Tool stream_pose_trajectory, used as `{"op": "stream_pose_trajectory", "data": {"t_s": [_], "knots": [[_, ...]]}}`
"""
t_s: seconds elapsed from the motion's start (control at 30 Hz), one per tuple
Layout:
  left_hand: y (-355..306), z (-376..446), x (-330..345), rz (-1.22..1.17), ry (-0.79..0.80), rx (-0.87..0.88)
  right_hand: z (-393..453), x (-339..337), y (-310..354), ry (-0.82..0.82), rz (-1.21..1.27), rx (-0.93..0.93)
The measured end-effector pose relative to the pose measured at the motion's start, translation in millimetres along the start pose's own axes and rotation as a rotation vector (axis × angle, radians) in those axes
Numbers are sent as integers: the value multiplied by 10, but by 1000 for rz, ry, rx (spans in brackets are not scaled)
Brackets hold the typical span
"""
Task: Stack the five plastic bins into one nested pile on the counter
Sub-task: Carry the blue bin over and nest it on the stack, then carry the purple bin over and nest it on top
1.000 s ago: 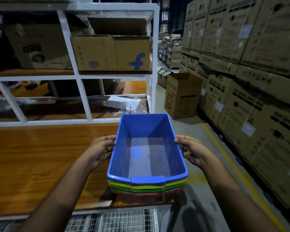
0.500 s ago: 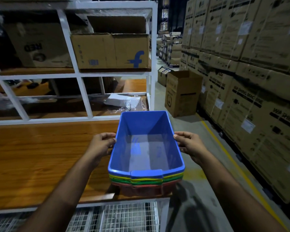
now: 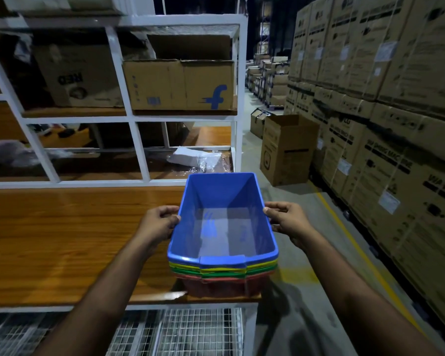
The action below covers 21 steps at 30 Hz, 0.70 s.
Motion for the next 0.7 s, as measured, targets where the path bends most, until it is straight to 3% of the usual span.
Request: {"op": "stream_pose_trajectory", "data": {"t_s": [0.23,0.37,0.47,0.57,0.7], "knots": [[-19,-30,-38,67,-16,19,-18,-23,21,8,-93,-40],[-50,-54,-84,205,-40,105,-140,43,320,-87,-554,-219],[-105,-142,-121,352,-50,222,-318,286,552,-43,-919,-391],[-112,-307,-198,436,-82,321,-469,628,634,42,-1093,-546],[51,-523,-578,652,-238,417,-732,1236,689,144,-1198,-699]]}}
Point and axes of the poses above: each hand's wrist, its own z-axis towards the middle knuckle, its own x-axis out of the palm, y = z × x, the point moved 6 cm from there along z, towards the middle knuckle
